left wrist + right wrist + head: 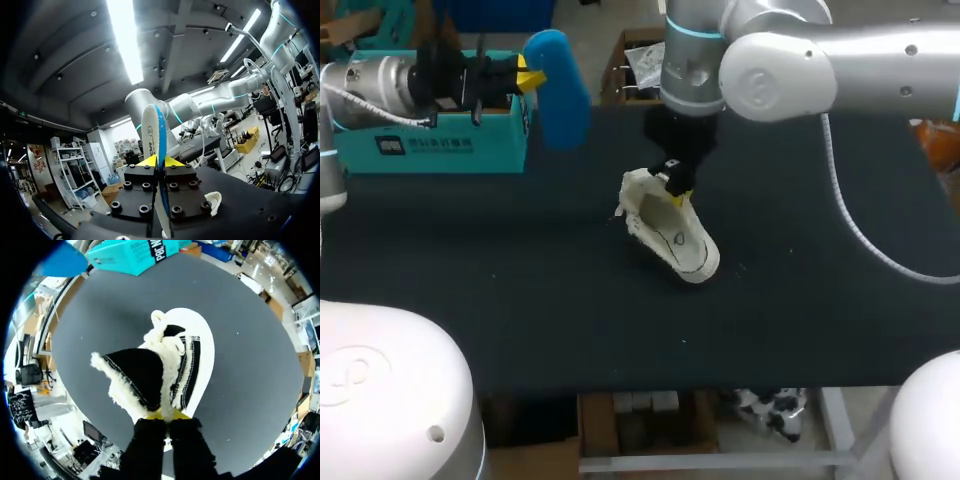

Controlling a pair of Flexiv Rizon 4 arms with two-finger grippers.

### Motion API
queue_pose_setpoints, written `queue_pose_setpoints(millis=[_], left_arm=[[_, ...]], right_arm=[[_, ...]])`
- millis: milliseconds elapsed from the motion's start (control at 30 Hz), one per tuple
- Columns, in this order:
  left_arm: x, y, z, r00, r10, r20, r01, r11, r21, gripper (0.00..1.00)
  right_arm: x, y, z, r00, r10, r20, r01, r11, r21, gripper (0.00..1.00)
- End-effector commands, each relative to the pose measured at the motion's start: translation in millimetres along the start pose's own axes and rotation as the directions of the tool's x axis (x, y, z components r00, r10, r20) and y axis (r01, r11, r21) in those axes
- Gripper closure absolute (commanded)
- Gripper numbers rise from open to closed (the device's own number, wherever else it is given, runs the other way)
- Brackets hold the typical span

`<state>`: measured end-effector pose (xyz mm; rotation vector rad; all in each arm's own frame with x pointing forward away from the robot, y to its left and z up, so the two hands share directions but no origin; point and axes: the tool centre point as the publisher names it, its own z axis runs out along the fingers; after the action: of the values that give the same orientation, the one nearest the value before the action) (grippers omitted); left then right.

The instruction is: Open the shoe tongue, take the insole out of the shoe, put the insole back into the shoe, and pack the shoe into the shoebox

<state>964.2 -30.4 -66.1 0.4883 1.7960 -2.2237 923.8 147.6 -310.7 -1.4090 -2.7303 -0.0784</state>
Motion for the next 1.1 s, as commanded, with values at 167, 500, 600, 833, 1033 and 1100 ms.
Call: queue_pose_setpoints(millis=[167,500,600,833,1033,1100], left_arm=[[-40.4,15.3,2.0,0.97,-0.003,-0.243,0.024,0.996,0.082,1.0],[-48.5,29.1,-7.3,0.968,-0.031,-0.25,0.049,0.997,0.067,1.0],[-47.2,28.5,-11.1,0.969,-0.033,-0.245,0.05,0.997,0.065,1.0],[-35.5,21.2,-11.1,0.971,-0.019,-0.237,0.04,0.996,0.083,1.0],[-20.7,13.4,-2.6,0.964,-0.003,-0.266,0.036,0.992,0.119,1.0],[-14.5,11.3,3.5,0.958,-0.005,-0.286,0.044,0.991,0.129,1.0]], right_arm=[[11.8,-19.2,-1.2,0.973,0.231,-0.01,-0.226,0.942,-0.246,1.0],[-6.8,-15.8,22.0,0.964,0.255,-0.076,-0.266,0.93,-0.253,1.0],[-11.7,-15.2,26.1,0.963,0.253,-0.093,-0.269,0.928,-0.259,0.54],[-17.4,-24.6,18.0,0.959,0.27,-0.089,-0.284,0.923,-0.258,0.0],[-13.3,-42.4,4.5,0.954,0.291,-0.074,-0.3,0.919,-0.256,0.0],[-11.2,-49.7,-1.2,0.953,0.296,-0.069,-0.303,0.919,-0.253,0.0]])
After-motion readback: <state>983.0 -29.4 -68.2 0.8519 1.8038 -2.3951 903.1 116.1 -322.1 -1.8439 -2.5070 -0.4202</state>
